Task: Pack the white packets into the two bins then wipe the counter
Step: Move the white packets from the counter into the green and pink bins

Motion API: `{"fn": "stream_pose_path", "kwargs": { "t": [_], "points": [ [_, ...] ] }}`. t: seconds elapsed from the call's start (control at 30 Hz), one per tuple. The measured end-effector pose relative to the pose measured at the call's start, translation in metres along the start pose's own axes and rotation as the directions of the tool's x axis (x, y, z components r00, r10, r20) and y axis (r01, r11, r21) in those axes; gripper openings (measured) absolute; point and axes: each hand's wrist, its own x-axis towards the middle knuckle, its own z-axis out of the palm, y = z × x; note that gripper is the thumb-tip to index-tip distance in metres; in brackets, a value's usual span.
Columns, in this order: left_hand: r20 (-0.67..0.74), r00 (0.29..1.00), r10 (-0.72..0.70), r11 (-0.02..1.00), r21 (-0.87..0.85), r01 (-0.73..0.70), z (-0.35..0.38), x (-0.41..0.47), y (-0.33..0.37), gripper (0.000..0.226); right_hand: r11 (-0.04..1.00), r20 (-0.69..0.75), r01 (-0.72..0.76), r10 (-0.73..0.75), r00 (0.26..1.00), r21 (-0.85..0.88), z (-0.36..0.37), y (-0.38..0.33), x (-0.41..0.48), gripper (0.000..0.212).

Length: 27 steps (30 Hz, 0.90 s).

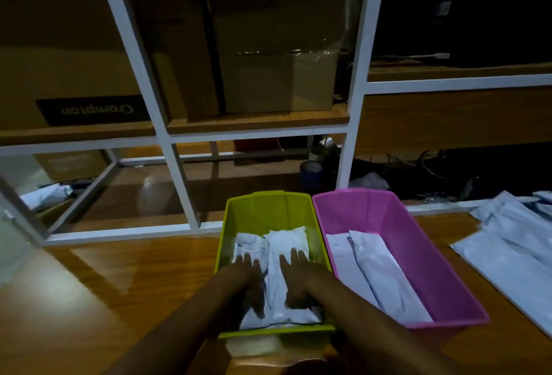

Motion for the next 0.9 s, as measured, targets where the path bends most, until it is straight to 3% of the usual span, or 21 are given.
{"fn": "stream_pose_path", "kwargs": {
  "t": [0.03, 0.1, 0.13, 0.17, 0.2, 0.23, 0.27, 0.33, 0.43, 0.5, 0.53, 0.6, 0.67, 0.77, 0.83, 0.9],
  "points": [
    [0.016, 1.000, 0.018, 1.000, -0.004, -0.018, 0.010, 0.010, -0.002, 0.102, 1.000, 0.033, -0.017, 0.018, 0.999, -0.026, 0.004, -0.001, 0.005, 0.107],
    [-0.212, 0.977, -0.013, 0.977, 0.207, 0.058, 0.034, 0.051, -0.010, 0.103, 0.997, 0.046, -0.057, 0.059, 0.997, -0.044, 0.012, -0.005, 0.013, 0.107],
    [-0.351, 0.934, -0.060, 0.988, 0.112, 0.106, 0.044, 0.072, -0.006, 0.100, 0.997, 0.030, -0.068, 0.070, 0.997, -0.043, 0.016, -0.006, 0.017, 0.106],
    [-0.524, 0.851, 0.011, 0.995, 0.086, 0.040, 0.052, 0.082, -0.006, 0.087, 0.996, 0.012, -0.074, 0.075, 0.997, -0.039, 0.020, -0.006, 0.019, 0.105],
    [-0.566, 0.821, -0.074, 0.997, -0.039, 0.063, 0.048, 0.072, -0.010, 0.072, 0.997, 0.000, -0.074, 0.074, 0.997, -0.033, 0.022, -0.005, 0.020, 0.105],
    [-0.394, 0.915, -0.083, 0.990, -0.139, 0.030, 0.036, 0.049, -0.015, 0.061, 0.997, -0.009, -0.066, 0.066, 0.998, -0.029, 0.023, -0.003, 0.021, 0.106],
    [-0.262, 0.960, -0.103, 0.982, -0.179, 0.057, 0.020, 0.035, -0.012, 0.053, 0.998, -0.018, -0.056, 0.056, 0.998, -0.029, 0.022, -0.002, 0.020, 0.106],
    [-0.130, 0.992, 0.003, 0.968, -0.248, -0.035, 0.013, 0.020, -0.002, 0.068, 0.999, -0.030, -0.038, 0.037, 0.999, -0.025, 0.016, -0.002, 0.017, 0.108],
    [-0.020, 0.994, 0.110, 0.985, -0.132, -0.111, 0.016, 0.057, -0.016, 0.127, 1.000, -0.038, -0.009, 0.009, 0.999, 0.006, -0.002, -0.003, 0.006, 0.113],
    [-0.055, 0.998, -0.006, 0.995, -0.100, 0.000, -0.004, 0.030, -0.019, 0.127, 0.998, -0.112, 0.035, -0.030, 0.993, 0.047, -0.019, -0.002, -0.009, 0.106],
    [-0.162, 0.987, -0.006, 0.992, -0.125, -0.015, -0.017, 0.000, -0.014, 0.111, 0.994, -0.170, 0.065, -0.049, 0.984, 0.086, -0.027, 0.000, -0.018, 0.099],
    [-0.421, 0.907, 0.010, 0.978, -0.184, -0.096, -0.032, -0.044, -0.002, 0.077, 0.976, -0.307, 0.134, -0.076, 0.949, 0.171, -0.039, 0.006, -0.044, 0.086],
    [-0.595, 0.804, -0.013, 0.944, -0.272, -0.186, -0.035, -0.073, 0.016, 0.061, 0.945, -0.450, 0.211, -0.079, 0.890, 0.250, -0.042, 0.017, -0.075, 0.075],
    [-0.778, 0.616, -0.124, 0.838, -0.414, -0.355, -0.022, -0.110, 0.059, 0.056, 0.898, -0.652, 0.305, -0.026, 0.758, 0.318, -0.030, 0.043, -0.134, 0.061],
    [-0.862, 0.467, -0.196, 0.758, -0.435, -0.485, -0.007, -0.134, 0.100, 0.053, 0.882, -0.712, 0.317, 0.029, 0.702, 0.348, -0.012, 0.065, -0.175, 0.055],
    [-0.883, 0.400, -0.244, 0.671, -0.452, -0.588, 0.007, -0.154, 0.146, 0.052, 0.873, -0.731, 0.306, 0.081, 0.677, 0.380, 0.010, 0.089, -0.212, 0.052]
  ]
}}
